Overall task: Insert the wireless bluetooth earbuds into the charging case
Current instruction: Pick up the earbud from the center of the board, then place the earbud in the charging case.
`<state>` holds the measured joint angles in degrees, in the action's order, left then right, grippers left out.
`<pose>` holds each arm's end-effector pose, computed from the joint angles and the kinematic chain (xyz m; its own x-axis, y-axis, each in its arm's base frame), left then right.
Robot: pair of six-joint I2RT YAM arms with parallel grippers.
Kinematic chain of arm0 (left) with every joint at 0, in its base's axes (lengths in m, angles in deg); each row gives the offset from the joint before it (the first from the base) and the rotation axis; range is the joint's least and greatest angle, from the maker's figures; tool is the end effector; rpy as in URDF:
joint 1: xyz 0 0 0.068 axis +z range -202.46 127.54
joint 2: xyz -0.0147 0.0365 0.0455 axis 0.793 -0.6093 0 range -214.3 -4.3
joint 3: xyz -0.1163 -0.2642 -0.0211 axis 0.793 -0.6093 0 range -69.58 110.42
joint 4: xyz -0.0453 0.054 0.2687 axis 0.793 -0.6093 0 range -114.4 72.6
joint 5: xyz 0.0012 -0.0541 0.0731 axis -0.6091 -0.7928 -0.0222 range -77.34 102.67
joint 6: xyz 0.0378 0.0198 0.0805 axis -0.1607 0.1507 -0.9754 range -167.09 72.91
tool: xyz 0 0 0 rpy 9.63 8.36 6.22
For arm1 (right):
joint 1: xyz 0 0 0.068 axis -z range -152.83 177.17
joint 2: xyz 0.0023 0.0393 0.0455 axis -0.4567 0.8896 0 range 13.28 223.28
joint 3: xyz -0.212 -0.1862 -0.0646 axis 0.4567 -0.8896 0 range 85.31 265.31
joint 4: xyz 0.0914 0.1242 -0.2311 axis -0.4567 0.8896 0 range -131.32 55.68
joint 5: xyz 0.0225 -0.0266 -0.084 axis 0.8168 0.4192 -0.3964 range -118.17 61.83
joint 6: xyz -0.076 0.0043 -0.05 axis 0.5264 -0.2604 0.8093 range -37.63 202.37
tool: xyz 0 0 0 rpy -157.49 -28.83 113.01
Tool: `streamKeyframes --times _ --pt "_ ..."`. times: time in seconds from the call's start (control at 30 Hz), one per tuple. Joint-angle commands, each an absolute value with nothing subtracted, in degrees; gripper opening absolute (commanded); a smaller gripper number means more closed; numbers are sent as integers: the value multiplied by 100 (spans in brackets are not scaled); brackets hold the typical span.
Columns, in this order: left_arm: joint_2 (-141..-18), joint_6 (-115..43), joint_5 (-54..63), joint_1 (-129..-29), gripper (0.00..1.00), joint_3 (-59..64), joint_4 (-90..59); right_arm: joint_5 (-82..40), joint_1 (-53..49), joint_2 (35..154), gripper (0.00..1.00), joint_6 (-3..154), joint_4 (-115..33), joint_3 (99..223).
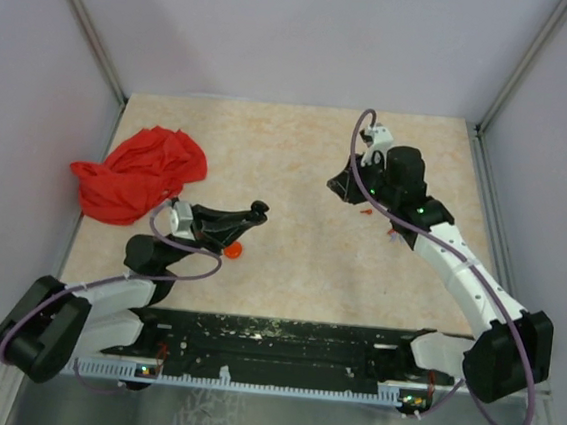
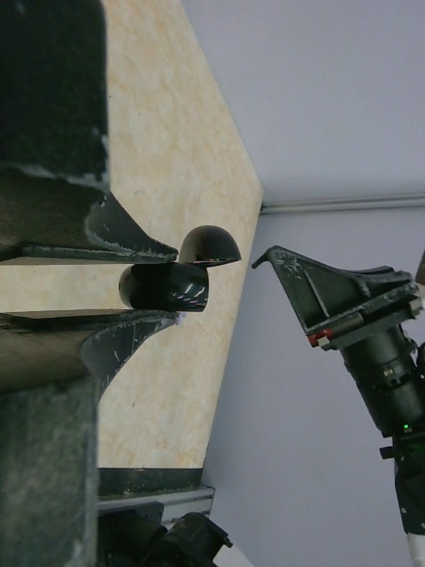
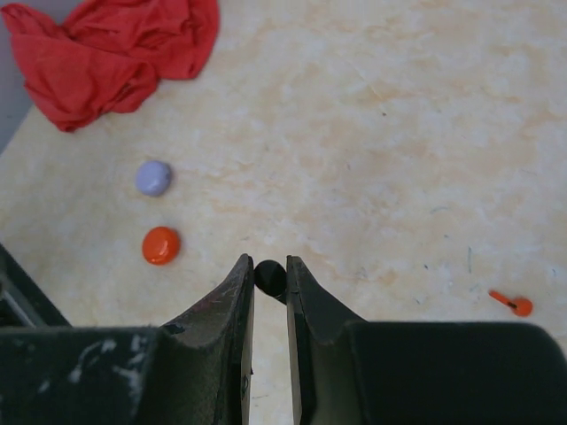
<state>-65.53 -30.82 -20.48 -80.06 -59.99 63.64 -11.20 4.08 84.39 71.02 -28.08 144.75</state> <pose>0.1730 -0.1407 0.2613 0.1906 -0.3643 -0.9116 0.8995 0.4367 0.0135 0.2998 0.1536 0.3212 -0.5017 -0.0092 -0.8650 -0.5302 0.7934 0.2990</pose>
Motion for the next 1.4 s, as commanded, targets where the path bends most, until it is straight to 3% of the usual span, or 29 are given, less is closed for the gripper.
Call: streamKeyframes --times 0.0,0.8,1.37 --pt "-7098 -2432 -2076 -7981 0 -6111 8472 -366 207 7957 2 6546 -3843 14359" --pt "-6104 -3073 -2065 -7980 0 -5998 8517 470 -1006 7463 2 3848 -8080 13376" --pt "-5550 -2722 -2558 -7984 0 -5768 8517 419 -1707 7787 2 3614 -9596 12863"
